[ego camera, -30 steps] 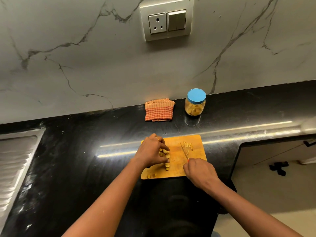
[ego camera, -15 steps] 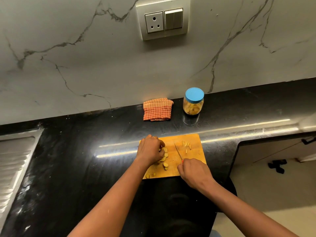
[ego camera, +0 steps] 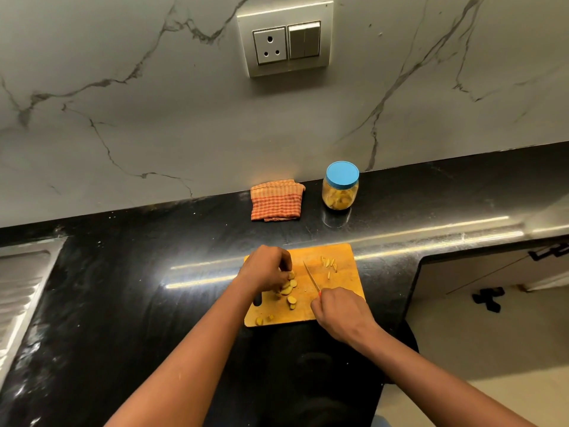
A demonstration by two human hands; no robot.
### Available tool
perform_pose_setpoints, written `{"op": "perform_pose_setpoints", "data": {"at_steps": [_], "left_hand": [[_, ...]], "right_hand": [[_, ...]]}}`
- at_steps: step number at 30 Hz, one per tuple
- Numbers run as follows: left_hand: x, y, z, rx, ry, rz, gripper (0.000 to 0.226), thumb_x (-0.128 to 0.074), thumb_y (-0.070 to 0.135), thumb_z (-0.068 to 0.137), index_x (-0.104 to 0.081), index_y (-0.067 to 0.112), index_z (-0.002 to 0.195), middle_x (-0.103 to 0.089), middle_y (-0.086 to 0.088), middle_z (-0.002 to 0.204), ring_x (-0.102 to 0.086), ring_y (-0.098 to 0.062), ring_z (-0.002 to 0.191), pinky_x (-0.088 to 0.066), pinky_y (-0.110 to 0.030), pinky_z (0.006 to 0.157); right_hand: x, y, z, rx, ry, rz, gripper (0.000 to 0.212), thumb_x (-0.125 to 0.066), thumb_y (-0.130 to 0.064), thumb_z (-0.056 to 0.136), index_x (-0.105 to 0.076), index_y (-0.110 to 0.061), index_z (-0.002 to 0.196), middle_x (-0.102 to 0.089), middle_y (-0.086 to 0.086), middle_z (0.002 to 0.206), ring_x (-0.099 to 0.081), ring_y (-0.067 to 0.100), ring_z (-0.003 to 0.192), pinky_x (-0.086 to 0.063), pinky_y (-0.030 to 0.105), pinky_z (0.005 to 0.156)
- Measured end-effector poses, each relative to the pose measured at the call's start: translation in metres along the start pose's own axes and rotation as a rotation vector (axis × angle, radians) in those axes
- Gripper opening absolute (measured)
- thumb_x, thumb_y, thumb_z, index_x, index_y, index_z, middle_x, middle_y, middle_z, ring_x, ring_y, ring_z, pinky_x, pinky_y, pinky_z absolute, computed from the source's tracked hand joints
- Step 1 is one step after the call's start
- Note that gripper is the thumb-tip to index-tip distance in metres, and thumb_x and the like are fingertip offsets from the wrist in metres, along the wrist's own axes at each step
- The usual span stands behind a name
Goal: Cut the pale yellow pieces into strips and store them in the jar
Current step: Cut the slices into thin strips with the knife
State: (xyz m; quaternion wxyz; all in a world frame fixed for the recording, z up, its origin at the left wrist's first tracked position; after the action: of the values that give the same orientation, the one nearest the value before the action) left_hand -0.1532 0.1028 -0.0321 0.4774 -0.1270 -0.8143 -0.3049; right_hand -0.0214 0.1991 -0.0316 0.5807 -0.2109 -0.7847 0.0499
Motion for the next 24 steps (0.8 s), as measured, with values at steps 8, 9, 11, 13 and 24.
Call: {"op": "perform_pose_setpoints", "data": {"at_steps": [8, 9, 11, 13, 24], "left_hand": [[0.003, 0.011, 0.019, -0.032, 0.021, -0.123, 0.011, -0.072, 0.021, 0.086, -0.075, 0.024, 0.096, -0.071, 0.008, 0.095, -0.062, -0.005, 0.085, -0.056, -0.029, 0.079], [0.001, 0.013, 0.02, -0.028, 0.032, -0.131, 0.012, -0.073, 0.022, 0.085, -0.075, 0.024, 0.096, -0.072, 0.007, 0.094, -0.062, -0.005, 0.084, -0.056, -0.031, 0.079], [-0.004, 0.017, 0.021, -0.016, 0.071, -0.159, 0.013, -0.075, 0.025, 0.083, -0.074, 0.025, 0.096, -0.072, 0.007, 0.092, -0.063, -0.006, 0.083, -0.056, -0.033, 0.078], [-0.008, 0.02, 0.021, 0.003, 0.113, -0.193, 0.012, -0.076, 0.026, 0.082, -0.073, 0.026, 0.094, -0.072, 0.007, 0.088, -0.064, -0.006, 0.081, -0.057, -0.032, 0.076], [-0.012, 0.012, 0.02, 0.061, 0.233, -0.201, 0.018, -0.07, 0.034, 0.087, -0.074, 0.028, 0.104, -0.074, 0.007, 0.099, -0.064, -0.008, 0.088, -0.056, -0.032, 0.077]], "right_hand": [[0.003, 0.003, 0.002, -0.011, -0.001, 0.001, 0.039, -0.033, -0.042, 0.099, -0.062, -0.016, 0.094, -0.065, 0.006, 0.093, -0.059, 0.021, 0.081, -0.041, 0.031, 0.065], [0.004, 0.004, 0.002, -0.012, 0.004, -0.003, 0.039, -0.033, -0.042, 0.099, -0.062, -0.016, 0.094, -0.065, 0.006, 0.093, -0.06, 0.023, 0.081, -0.04, 0.032, 0.064], [0.006, 0.007, 0.001, -0.02, 0.014, -0.009, 0.038, -0.034, -0.04, 0.099, -0.061, -0.015, 0.09, -0.066, 0.008, 0.093, -0.061, 0.026, 0.083, -0.038, 0.032, 0.063], [0.009, 0.009, 0.0, -0.028, 0.021, -0.009, 0.035, -0.034, -0.04, 0.099, -0.057, -0.017, 0.085, -0.066, 0.008, 0.092, -0.061, 0.027, 0.083, -0.037, 0.032, 0.062], [0.003, 0.019, 0.003, -0.056, 0.027, -0.018, 0.036, -0.032, -0.042, 0.098, -0.057, -0.018, 0.085, -0.066, 0.007, 0.091, -0.062, 0.026, 0.081, -0.043, 0.034, 0.065]]}}
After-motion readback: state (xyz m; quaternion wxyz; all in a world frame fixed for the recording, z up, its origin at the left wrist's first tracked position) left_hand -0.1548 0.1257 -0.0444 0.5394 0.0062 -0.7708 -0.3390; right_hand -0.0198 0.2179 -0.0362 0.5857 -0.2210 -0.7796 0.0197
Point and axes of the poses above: each hand's wrist, its own z-axis towards the middle knuckle, its own x-axis out of the back of the hand, y = z × x, the point moved 9 cm from there along z, towards the middle knuckle
